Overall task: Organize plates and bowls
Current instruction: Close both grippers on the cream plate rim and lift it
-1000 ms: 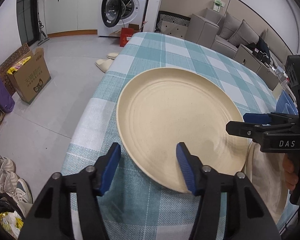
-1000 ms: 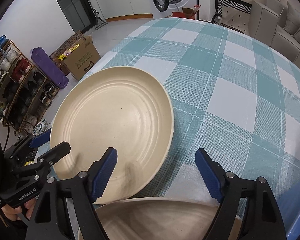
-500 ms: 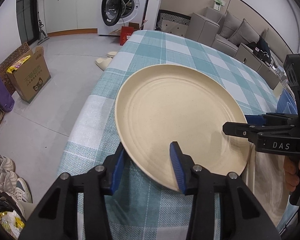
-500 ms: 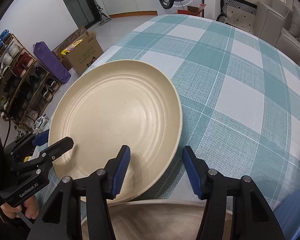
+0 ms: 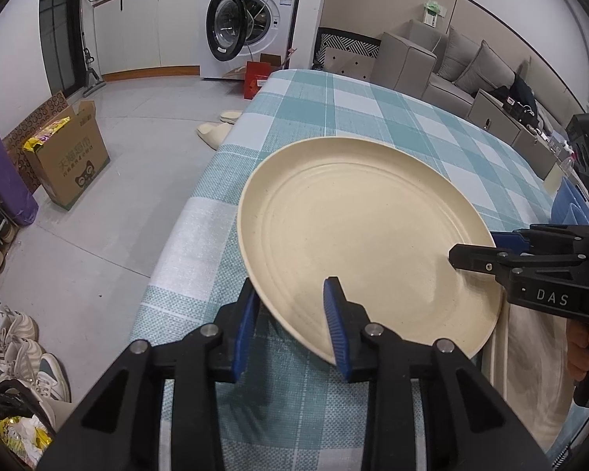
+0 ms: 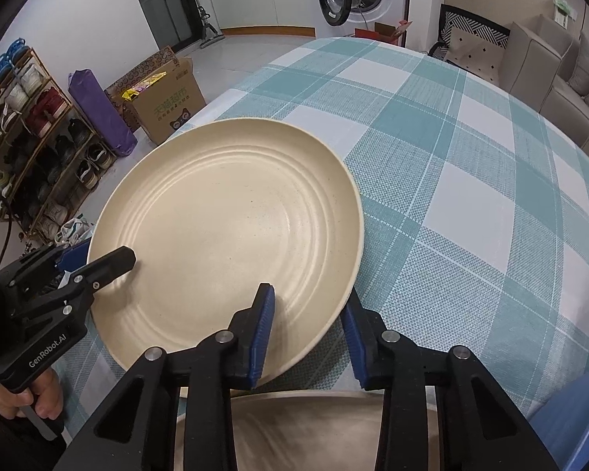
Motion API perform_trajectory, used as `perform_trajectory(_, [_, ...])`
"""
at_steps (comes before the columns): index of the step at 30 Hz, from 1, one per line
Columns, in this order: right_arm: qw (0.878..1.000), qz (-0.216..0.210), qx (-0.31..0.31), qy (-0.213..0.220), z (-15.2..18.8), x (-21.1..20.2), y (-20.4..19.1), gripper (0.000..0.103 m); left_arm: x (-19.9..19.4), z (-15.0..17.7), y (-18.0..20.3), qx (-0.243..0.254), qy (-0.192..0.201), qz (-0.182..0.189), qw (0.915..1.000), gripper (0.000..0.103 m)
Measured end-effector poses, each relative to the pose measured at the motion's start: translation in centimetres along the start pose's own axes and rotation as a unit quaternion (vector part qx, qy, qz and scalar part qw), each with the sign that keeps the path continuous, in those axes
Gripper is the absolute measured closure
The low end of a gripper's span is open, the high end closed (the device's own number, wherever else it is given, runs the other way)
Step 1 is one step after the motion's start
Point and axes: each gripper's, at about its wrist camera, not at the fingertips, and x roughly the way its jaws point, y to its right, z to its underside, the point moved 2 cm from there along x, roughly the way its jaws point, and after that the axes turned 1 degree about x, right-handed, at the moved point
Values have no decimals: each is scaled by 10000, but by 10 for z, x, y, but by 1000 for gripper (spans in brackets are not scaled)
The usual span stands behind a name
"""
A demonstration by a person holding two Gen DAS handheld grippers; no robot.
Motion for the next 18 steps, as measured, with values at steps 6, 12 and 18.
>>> perform_trajectory(6, [9998,84,-137,112,1,-5,-4,70,-2,0,-1,-36,22,-28,10000,71])
perform_trajectory(12, [9995,114,-204,226,-1,-10,-5,70,-5,-2,-1,-64,70,-22,10000,71])
perform_trajectory(18, [9990,140,-254,327,-2,-18,-8,70,-12,-4,-1,-73,145,-7,9999,71])
